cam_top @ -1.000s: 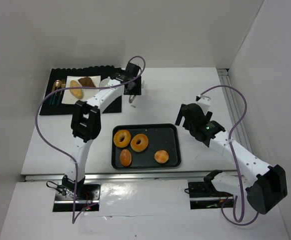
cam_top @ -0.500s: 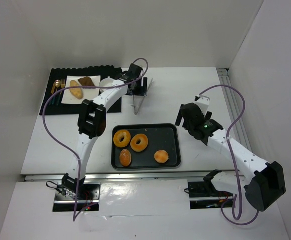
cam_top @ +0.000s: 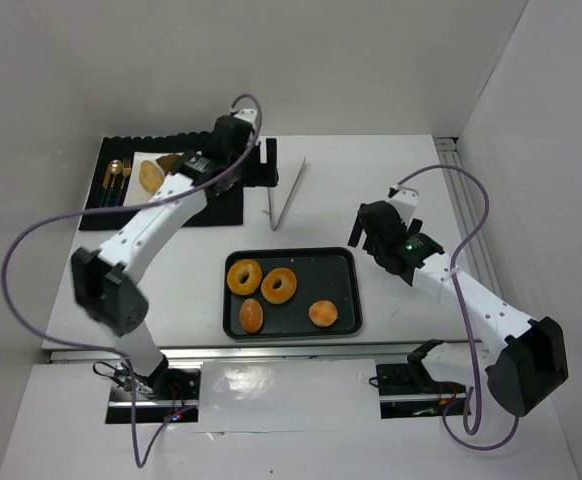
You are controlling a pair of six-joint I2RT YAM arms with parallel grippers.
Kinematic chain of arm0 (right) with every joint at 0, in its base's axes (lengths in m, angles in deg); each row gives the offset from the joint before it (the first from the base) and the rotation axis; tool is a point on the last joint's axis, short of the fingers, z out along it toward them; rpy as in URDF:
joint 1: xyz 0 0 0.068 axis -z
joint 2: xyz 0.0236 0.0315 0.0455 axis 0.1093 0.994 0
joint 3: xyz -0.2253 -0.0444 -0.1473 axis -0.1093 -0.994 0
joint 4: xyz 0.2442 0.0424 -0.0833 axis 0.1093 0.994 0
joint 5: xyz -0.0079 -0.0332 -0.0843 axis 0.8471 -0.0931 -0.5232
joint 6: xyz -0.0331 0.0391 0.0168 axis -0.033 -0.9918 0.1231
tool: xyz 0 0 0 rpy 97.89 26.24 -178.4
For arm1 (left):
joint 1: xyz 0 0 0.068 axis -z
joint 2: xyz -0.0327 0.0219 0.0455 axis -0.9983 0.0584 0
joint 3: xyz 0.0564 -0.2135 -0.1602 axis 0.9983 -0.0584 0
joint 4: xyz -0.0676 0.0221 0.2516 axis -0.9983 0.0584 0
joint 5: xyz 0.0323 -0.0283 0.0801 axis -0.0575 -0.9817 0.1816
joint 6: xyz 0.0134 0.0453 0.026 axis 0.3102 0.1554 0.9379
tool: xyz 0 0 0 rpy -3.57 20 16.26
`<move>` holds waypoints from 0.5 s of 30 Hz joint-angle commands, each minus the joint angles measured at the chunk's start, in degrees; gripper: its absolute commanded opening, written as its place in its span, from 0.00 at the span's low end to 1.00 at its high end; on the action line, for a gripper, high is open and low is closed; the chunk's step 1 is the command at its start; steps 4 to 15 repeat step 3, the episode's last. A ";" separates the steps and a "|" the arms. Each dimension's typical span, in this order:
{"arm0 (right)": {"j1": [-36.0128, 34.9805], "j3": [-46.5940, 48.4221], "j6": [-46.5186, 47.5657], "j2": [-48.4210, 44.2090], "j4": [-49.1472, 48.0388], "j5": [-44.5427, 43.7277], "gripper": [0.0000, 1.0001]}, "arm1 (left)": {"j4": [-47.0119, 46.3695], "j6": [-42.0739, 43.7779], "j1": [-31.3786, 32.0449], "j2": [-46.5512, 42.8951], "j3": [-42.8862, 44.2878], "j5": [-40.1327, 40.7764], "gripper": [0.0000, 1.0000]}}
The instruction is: Place the bread
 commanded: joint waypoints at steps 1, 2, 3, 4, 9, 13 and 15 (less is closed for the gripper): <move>-0.46 1.12 -1.02 -1.16 -0.50 -0.83 0.99 | -2.40 -2.57 2.11 -10.30 -10.27 0.49 0.92; -0.46 0.42 -1.02 -1.85 -0.50 -0.82 0.99 | -2.40 -2.58 2.11 -12.32 -15.17 0.49 0.92; -0.46 0.41 -1.02 -1.86 -0.50 -0.82 0.99 | -2.40 -3.19 2.11 -15.91 -17.31 0.49 0.92; -0.46 0.41 -1.02 -1.86 -0.50 -0.82 0.99 | -2.40 -3.19 2.11 -15.91 -17.31 0.49 0.92; -0.46 0.41 -1.02 -1.86 -0.50 -0.82 0.99 | -2.40 -3.19 2.11 -15.91 -17.31 0.49 0.92; -0.46 0.41 -1.02 -1.86 -0.50 -0.82 0.99 | -2.40 -3.19 2.11 -15.91 -17.31 0.49 0.92; -0.46 0.41 -1.02 -1.86 -0.50 -0.82 0.99 | -2.40 -3.19 2.11 -15.91 -17.31 0.49 0.92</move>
